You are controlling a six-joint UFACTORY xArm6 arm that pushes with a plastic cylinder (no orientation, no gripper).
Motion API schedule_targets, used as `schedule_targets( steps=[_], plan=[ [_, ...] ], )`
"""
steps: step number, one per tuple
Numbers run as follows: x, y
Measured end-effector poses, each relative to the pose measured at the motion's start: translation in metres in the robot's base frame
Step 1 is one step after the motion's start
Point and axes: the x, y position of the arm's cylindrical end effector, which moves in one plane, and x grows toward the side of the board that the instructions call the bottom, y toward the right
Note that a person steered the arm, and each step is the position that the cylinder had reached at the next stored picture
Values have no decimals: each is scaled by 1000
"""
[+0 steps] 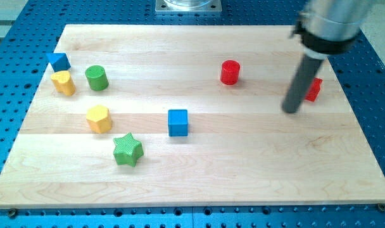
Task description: Place red circle parallel left to red star
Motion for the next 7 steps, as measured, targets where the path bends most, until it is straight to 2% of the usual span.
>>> schedule_targets(
  steps=[2,3,4,5,6,7],
  plan=[
    [-124,20],
    [-104,-47],
    [-73,-78],
    [-73,-78],
    [-79,-109],
    [-69,-108]
  ],
)
